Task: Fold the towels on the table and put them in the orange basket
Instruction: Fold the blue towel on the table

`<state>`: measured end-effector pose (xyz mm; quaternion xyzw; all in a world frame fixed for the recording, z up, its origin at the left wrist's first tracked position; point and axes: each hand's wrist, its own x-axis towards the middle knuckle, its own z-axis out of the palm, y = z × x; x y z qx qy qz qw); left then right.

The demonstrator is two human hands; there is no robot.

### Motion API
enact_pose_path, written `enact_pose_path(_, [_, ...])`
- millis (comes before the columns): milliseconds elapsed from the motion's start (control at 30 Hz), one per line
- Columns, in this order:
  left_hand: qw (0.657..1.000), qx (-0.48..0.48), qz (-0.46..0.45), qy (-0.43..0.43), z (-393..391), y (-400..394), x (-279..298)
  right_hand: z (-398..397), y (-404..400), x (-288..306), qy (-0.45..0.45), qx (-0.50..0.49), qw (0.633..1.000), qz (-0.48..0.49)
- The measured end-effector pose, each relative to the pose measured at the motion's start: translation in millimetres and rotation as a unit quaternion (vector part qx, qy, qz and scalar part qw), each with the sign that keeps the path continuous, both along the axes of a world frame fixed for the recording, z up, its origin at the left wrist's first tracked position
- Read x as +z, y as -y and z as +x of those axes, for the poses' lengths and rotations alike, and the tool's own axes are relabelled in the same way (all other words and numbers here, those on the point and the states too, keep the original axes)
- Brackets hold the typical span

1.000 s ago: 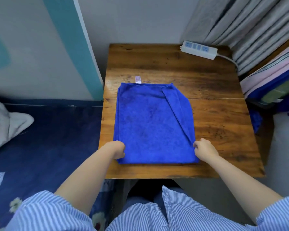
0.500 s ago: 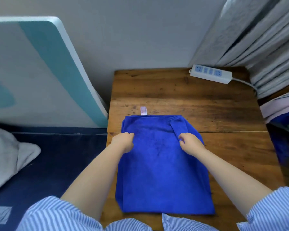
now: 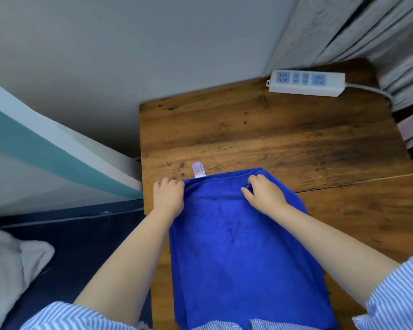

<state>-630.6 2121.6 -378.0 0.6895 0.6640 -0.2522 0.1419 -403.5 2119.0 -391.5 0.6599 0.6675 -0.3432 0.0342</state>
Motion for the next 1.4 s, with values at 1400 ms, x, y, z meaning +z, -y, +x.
enact_pose_path(1400, [0.977, 0.046, -0.064, 0.196, -47.6, 2.2, 26.3, 75.6, -33.4, 44.9, 0.072, 0.231, 0.969, -0.039])
